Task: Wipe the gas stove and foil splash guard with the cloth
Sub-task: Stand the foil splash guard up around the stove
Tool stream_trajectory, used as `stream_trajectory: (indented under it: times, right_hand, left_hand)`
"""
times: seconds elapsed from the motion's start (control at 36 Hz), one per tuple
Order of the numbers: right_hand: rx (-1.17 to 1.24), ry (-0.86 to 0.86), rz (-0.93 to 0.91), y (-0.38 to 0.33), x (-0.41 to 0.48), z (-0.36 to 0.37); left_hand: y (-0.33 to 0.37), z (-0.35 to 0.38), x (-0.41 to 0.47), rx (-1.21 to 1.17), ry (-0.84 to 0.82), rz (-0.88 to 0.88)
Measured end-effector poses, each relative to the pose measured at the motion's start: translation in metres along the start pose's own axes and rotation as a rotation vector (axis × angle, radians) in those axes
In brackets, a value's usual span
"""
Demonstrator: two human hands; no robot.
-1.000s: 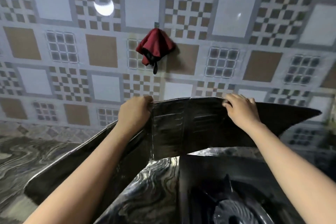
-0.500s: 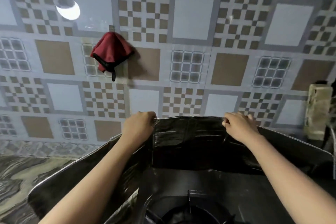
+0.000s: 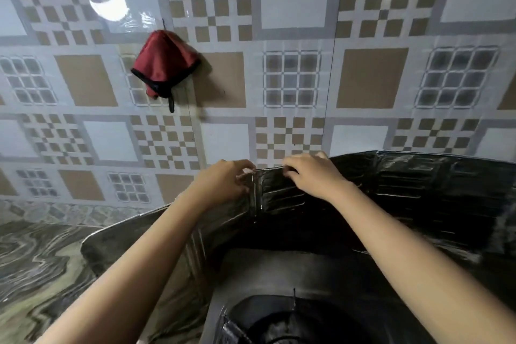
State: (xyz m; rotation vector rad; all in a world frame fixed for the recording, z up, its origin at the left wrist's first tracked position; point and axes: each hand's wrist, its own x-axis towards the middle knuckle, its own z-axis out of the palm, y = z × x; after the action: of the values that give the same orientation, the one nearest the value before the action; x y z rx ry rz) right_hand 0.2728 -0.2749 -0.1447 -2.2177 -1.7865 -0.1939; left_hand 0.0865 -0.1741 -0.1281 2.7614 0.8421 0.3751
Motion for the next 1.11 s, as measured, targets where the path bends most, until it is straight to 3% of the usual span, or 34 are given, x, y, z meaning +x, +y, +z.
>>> stream_trajectory:
  times: [0.22, 0.36, 0.47, 0.81, 0.97, 1.11]
  right_hand:
    - [-0.064, 0.134, 0.079, 0.0, 0.002, 0.008]
    - [0.024, 0.097, -0.075, -0.037, 0.009, 0.011]
    - [0.116, 0.107, -0.056, -0.052, 0.014, 0.013]
    - [0.107, 0.074, -0.002, -0.057, 0.028, 0.02]
    - [-0.069, 0.016, 0.021, -0.051, 0.036, 0.023]
    - [-0.159, 0.091, 0.055, -0.052, 0.039, 0.034]
  left_hand:
    - [-0.04, -0.033, -0.04, 0.079, -0.262, -0.05]
    - [-0.028, -0.037, -0.053, -0.068, -0.326, -0.017]
    - [-0.025, -0.033, -0.06, -0.22, -0.393, -0.022]
    - [-0.034, -0.017, -0.06, -0.587, -0.336, -0.049]
    - [-0.041, -0.008, -0.049, -0.727, -0.299, -0.042]
    - [-0.045, -0.003, -0.04, -0.803, -0.22, -0.03]
